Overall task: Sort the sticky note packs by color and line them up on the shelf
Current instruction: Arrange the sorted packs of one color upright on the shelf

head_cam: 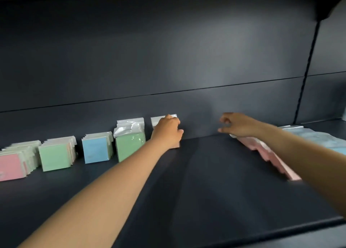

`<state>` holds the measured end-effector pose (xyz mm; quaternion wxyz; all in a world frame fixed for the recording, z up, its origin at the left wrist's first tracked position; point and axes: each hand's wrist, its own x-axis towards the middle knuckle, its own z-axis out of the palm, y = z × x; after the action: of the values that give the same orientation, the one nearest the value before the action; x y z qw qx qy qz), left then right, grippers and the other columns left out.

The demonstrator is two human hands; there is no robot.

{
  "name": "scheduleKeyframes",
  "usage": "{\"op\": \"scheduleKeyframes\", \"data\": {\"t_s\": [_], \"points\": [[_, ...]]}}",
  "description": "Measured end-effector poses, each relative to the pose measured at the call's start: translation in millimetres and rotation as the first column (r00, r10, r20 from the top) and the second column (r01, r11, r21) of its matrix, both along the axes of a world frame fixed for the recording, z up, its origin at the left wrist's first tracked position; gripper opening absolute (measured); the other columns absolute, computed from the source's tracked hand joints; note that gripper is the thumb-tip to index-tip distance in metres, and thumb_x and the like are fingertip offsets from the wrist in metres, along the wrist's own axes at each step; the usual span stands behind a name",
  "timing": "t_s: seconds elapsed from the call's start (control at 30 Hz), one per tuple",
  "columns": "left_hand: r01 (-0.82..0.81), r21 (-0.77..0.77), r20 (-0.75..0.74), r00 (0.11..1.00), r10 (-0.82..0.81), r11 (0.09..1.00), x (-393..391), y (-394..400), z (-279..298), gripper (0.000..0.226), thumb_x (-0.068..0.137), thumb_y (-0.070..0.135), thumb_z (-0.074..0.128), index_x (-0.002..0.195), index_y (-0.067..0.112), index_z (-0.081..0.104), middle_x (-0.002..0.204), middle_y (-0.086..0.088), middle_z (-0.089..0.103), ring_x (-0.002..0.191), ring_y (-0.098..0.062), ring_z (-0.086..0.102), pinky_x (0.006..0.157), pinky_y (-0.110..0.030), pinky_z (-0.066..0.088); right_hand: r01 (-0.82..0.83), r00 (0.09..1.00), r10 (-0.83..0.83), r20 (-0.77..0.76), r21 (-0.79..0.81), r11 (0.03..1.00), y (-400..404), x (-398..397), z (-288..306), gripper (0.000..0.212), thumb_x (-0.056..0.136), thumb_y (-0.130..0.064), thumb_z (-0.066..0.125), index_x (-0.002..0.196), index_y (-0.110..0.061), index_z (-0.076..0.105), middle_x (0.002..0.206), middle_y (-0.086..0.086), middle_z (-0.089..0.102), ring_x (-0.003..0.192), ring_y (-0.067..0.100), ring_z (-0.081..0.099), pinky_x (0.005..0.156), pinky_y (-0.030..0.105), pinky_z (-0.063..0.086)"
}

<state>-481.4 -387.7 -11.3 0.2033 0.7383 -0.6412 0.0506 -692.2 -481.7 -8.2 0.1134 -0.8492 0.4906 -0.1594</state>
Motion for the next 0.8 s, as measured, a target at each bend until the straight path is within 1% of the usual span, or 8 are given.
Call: {"op": "scheduleKeyframes", "data": {"t_s": [0.03,0.07,0.13,0.3,0.5,0.7,0.8], "points": [[0.002,0.076,0.056,0.998,-0.007,0.997,-9.9,0.1,5.7,0.038,0.093,0.026,0.051,0.128,0.011,0.053,0.135,-0.008,0.045,0.126,-0.026,0.041,0.103,-0.033,0.036,-0.008,0.994,0.009,-0.112,0.012,1.0,2.2,-18.5,5.9,0.044,0.089,-0.033,0.062,0.126,-0.011,0.051,0.13,0.006,0.054,0.119,0.023,0.051,0.093,0.026,0.037],[0.001,0.128,0.097,0.995,-0.013,0.992,-21.4,0.2,10.1,0.038,0.093,0.028,0.051,0.128,0.011,0.052,0.134,-0.008,0.045,0.126,-0.027,0.041,0.103,-0.035,0.036,-0.01,0.982,0.012,-0.19,0.016,1.0,4.2,-35.8,10.7,0.046,0.089,-0.034,0.061,0.128,-0.011,0.05,0.132,0.005,0.052,0.12,0.023,0.05,0.092,0.025,0.036],[-0.008,0.165,0.148,0.989,-0.017,0.986,-47.5,-0.7,16.0,0.038,0.094,0.029,0.05,0.126,0.009,0.052,0.131,-0.009,0.046,0.124,-0.028,0.042,0.103,-0.038,0.037,-0.011,0.967,0.012,-0.254,0.005,1.0,5.0,-67.6,16.9,0.047,0.09,-0.035,0.06,0.129,-0.013,0.048,0.135,0.005,0.049,0.122,0.022,0.047,0.092,0.025,0.035],[-0.053,0.188,0.188,0.982,0.017,0.981,-124.8,-4.4,21.8,0.039,0.095,0.03,0.048,0.127,0.009,0.051,0.129,-0.008,0.046,0.121,-0.028,0.044,0.098,-0.04,0.042,-0.06,0.961,0.048,-0.272,-0.037,0.998,1.5,-135.4,25.7,0.048,0.091,-0.034,0.058,0.133,-0.016,0.046,0.139,0.003,0.046,0.127,0.021,0.043,0.094,0.025,0.033],[-0.107,0.231,0.254,0.966,0.046,0.967,-210.1,-11.1,24.2,0.037,0.095,0.03,0.047,0.126,0.01,0.051,0.13,-0.007,0.047,0.121,-0.026,0.044,0.096,-0.039,0.043,-0.166,0.945,0.149,-0.291,-0.035,0.985,-8.0,-205.7,28.9,0.048,0.092,-0.033,0.057,0.134,-0.013,0.045,0.139,0.005,0.047,0.125,0.022,0.046,0.097,0.028,0.036],[-0.154,0.274,0.29,0.954,0.071,0.949,-258.3,-12.3,21.2,0.036,0.093,0.025,0.048,0.125,0.01,0.052,0.128,-0.007,0.047,0.12,-0.026,0.045,0.095,-0.037,0.043,-0.238,0.938,0.22,-0.267,-0.036,0.971,-13.5,-246.3,28.1,0.047,0.092,-0.032,0.057,0.133,-0.014,0.045,0.138,0.005,0.047,0.125,0.022,0.045,0.097,0.028,0.036],[-0.157,0.287,0.259,0.962,0.082,0.945,-271.1,-14.3,19.5,0.043,0.093,0.03,0.049,0.131,0.011,0.047,0.132,-0.008,0.046,0.124,-0.026,0.041,0.098,-0.037,0.041,-0.256,0.941,0.244,-0.235,-0.021,0.967,-14.5,-257.2,25.8,0.047,0.092,-0.033,0.056,0.134,-0.014,0.044,0.138,0.004,0.046,0.125,0.021,0.044,0.095,0.026,0.035]]}}
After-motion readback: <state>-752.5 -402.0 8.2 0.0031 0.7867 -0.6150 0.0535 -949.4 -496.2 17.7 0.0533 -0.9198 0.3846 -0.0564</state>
